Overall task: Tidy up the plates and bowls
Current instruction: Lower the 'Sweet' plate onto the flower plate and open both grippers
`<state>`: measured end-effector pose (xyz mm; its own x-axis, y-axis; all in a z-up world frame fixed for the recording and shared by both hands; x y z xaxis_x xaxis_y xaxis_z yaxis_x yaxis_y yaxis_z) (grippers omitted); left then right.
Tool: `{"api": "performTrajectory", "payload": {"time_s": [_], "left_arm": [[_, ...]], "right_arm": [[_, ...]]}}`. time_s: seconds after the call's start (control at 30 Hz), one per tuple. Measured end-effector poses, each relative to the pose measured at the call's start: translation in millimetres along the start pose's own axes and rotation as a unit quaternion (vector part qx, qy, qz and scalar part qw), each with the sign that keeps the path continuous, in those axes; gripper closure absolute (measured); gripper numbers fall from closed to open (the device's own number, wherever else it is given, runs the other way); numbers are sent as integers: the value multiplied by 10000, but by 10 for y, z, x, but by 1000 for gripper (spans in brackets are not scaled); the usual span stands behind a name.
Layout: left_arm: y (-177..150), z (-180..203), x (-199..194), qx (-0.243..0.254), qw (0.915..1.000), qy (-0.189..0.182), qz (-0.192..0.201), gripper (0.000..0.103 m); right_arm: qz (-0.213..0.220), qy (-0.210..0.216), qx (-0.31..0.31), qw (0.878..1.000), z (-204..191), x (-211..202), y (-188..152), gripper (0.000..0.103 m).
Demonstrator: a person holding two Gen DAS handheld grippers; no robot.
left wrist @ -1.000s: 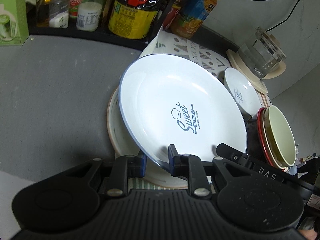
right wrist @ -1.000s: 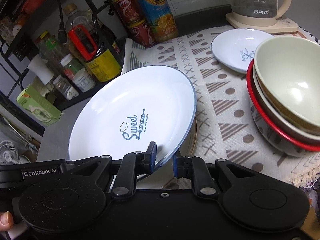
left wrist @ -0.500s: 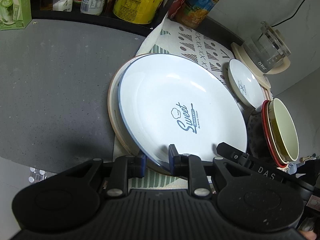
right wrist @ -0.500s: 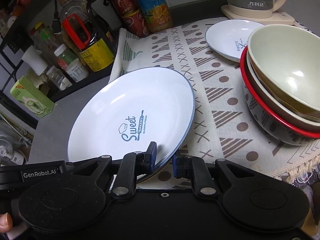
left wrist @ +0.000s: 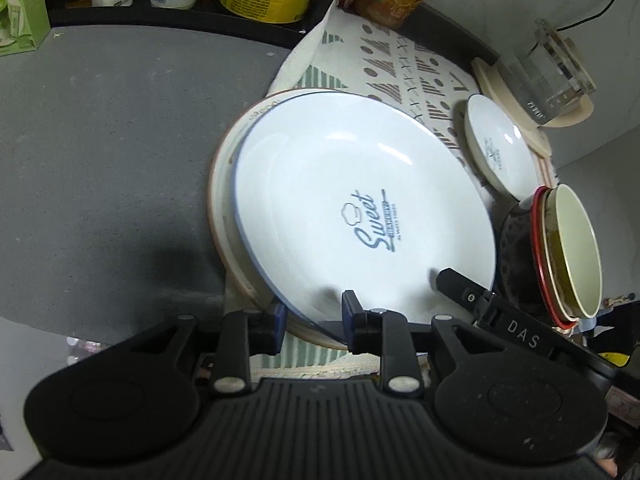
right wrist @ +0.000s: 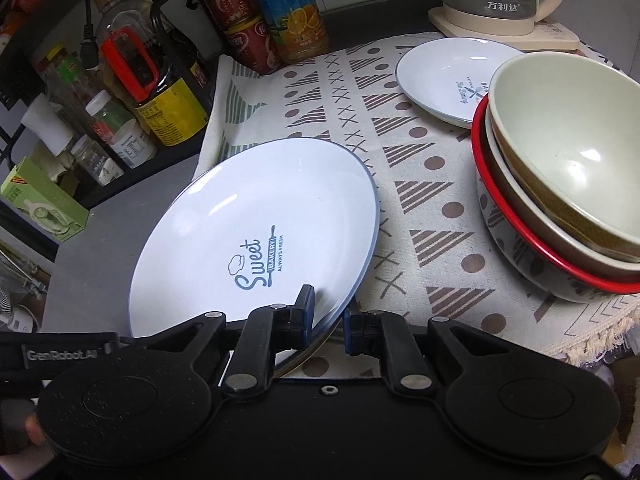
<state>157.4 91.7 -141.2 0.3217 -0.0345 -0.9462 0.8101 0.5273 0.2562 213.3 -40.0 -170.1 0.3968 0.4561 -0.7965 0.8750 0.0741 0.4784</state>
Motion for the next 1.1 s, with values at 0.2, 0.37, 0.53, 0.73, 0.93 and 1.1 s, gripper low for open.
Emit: {"api": "performTrajectory", "payload": {"time_s": [0.2,0.37,0.53,0.73,0.93,1.1], "left_arm": [[53,-117,-107,-102,9996,166,217,77],[115,-182,-109,-125,9989,285,357,77],[167,-224,-22,-111,9981,487,348,76],[225,-277,107,-180,9982,533,221,75],[275,-360,139,-349,9970,633,269,75],[322,-390,117,-425,9965,652,295,75]], "right_arm": [[-33,-105,47,9999,22,15,77,91],[-98,-226,0,9997,18,47,109,91],[-196,-350,-2,9992,44,112,124,89],[-296,-386,-79,9988,38,198,142,87],[-450,-301,-86,9985,46,288,119,85],[-486,-206,-97,9986,65,307,138,84]]}}
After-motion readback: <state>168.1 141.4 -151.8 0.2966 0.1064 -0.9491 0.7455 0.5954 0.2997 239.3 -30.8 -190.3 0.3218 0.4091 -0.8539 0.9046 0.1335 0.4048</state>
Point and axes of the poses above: each gripper's, at about its wrist camera, not at the fingertips, and x roughly the way its jaws point, z to its right, y to its top, the point moved 1 cm from there along x, roughly the way its jaws point, and after that the axes turned 9 degrees about y, right-handed, at the moved point
